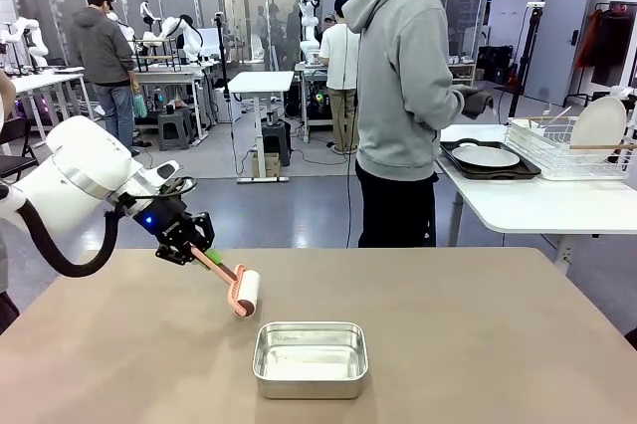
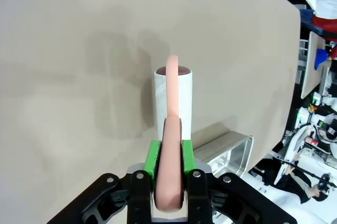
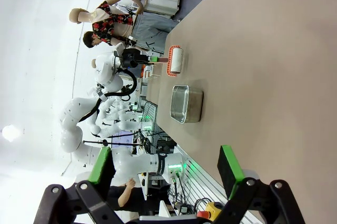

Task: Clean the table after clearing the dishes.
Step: When the right (or left) Handle tray is removed, use the right hand (or left hand) to clean the right (or left) side of the table with the Lint Roller.

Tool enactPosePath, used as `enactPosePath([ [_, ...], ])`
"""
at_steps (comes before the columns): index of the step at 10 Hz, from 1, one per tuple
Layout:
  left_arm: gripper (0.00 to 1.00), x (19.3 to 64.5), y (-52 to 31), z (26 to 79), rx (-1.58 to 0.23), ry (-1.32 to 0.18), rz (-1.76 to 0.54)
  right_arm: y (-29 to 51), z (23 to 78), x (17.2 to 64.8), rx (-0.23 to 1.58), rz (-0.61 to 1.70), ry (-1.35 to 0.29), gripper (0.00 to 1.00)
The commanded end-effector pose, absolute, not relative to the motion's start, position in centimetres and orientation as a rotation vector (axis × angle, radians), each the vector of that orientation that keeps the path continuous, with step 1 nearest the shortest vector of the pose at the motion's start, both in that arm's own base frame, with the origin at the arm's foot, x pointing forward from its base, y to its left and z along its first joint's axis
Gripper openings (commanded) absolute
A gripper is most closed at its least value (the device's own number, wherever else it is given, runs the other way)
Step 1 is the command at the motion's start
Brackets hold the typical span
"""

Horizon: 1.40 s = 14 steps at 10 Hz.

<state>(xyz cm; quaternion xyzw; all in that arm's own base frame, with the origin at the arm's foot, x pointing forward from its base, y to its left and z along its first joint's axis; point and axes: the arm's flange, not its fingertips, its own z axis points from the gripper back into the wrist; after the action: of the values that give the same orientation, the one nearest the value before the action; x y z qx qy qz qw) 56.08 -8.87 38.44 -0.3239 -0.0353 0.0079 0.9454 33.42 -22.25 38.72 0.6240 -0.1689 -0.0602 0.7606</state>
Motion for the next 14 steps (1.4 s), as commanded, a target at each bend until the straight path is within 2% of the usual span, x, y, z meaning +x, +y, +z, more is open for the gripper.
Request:
enactPosePath([
  [1, 0.21, 56.5, -7.4, 36.9, -0.690, -0.048, 0.008, -22.2, 39.1, 33.3, 1.359, -0.128, -0.372, 1.00],
  [4, 0.21, 57.2, -5.8, 33.7, -0.699, -0.027, 0.014, -22.2, 39.1, 33.3, 1.359, -0.128, -0.372, 1.00],
  [8, 0.21, 55.8, -1.9, 33.4, -0.683, -0.041, 0.013, -22.2, 39.1, 33.3, 1.359, -0.128, -0.372, 1.00],
  [14, 0.21, 53.2, 6.9, 34.2, -0.403, -0.070, 0.051, -22.2, 39.1, 33.3, 1.359, -0.128, -0.372, 1.00],
])
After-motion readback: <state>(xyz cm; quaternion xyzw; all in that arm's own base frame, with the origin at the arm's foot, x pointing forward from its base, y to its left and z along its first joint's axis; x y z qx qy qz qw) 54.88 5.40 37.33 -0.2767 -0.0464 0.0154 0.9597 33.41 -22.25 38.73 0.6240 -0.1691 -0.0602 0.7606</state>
